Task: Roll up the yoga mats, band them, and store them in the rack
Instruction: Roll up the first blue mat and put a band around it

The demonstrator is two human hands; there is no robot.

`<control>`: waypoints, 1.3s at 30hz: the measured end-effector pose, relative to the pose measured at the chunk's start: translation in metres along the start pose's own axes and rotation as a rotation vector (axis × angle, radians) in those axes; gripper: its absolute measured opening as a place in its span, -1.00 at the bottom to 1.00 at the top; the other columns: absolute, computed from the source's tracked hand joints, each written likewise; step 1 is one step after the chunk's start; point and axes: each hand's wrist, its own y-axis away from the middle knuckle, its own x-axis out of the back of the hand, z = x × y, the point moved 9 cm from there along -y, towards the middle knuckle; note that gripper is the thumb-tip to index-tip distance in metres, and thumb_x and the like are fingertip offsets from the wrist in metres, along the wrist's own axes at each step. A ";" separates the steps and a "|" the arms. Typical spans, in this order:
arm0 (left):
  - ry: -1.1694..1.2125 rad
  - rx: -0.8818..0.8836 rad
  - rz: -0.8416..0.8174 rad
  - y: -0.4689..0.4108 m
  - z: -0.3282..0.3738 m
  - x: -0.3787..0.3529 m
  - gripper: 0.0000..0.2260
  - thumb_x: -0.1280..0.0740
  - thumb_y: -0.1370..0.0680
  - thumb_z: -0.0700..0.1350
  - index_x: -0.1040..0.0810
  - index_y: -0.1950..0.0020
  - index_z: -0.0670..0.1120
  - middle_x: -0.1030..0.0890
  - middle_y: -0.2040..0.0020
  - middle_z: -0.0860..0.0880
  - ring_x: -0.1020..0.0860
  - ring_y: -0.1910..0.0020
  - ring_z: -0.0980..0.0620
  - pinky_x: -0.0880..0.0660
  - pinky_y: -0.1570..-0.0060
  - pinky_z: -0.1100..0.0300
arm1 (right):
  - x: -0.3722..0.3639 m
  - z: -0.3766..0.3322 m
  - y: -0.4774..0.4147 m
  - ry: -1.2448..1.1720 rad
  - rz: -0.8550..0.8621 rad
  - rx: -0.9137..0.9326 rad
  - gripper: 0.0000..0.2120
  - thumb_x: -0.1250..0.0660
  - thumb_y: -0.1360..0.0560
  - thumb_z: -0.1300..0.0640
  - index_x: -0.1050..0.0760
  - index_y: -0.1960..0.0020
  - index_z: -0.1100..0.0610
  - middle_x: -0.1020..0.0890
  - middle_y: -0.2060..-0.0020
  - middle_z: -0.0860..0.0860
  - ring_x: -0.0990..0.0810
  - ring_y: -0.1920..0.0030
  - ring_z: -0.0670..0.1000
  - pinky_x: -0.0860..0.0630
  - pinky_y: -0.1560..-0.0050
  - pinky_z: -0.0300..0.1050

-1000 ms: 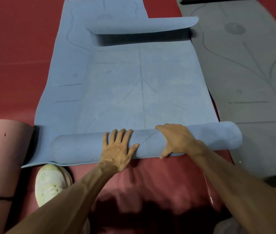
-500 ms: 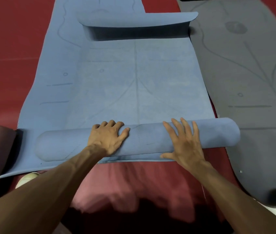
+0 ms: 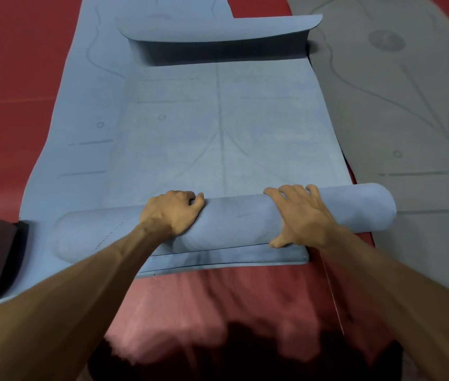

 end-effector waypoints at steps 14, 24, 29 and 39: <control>-0.172 -0.132 0.113 0.092 0.032 -0.014 -0.33 0.37 -0.50 0.18 -0.10 -0.55 0.02 -0.28 -0.47 0.02 -0.20 -0.46 0.01 0.15 -0.43 -0.23 | 0.009 -0.017 0.021 -0.207 -0.272 -0.035 -0.07 -0.55 -0.04 -0.31 -0.35 -0.33 -0.07 -0.57 -0.02 -0.10 -0.52 -0.04 0.00 -0.34 -0.16 0.07; -0.154 -0.086 0.151 0.097 0.024 -0.031 -0.30 0.41 -0.48 0.17 -0.16 -0.52 0.06 -0.33 -0.41 0.10 -0.26 -0.40 0.00 0.00 -0.41 -0.10 | 0.000 -0.023 0.027 -0.284 -0.399 -0.025 -0.15 -0.56 -0.06 -0.31 -0.39 -0.28 -0.13 -0.54 0.03 -0.19 -0.47 0.04 -0.07 -0.31 -0.09 -0.08; -0.151 -0.067 0.131 0.075 0.022 -0.028 -0.43 0.32 -0.56 0.14 -0.24 -0.45 0.10 -0.39 -0.34 0.10 -0.34 -0.32 0.00 -0.11 -0.38 -0.08 | -0.003 -0.016 0.017 -0.326 -0.257 0.031 -0.12 -0.48 -0.09 -0.43 -0.36 -0.34 -0.18 -0.50 -0.14 -0.18 -0.38 -0.16 -0.07 -0.33 -0.19 -0.09; -0.028 0.008 0.048 0.022 0.018 -0.013 -0.53 0.14 -0.64 0.10 -0.53 -0.17 0.00 -0.57 -0.17 -0.04 -0.49 -0.18 -0.08 -0.29 -0.22 -0.03 | 0.018 -0.008 0.041 -0.356 0.513 0.126 -0.45 -0.21 -0.47 -0.29 -0.55 -0.29 0.04 -0.52 -0.30 0.02 -0.45 -0.24 0.04 -0.40 -0.26 0.08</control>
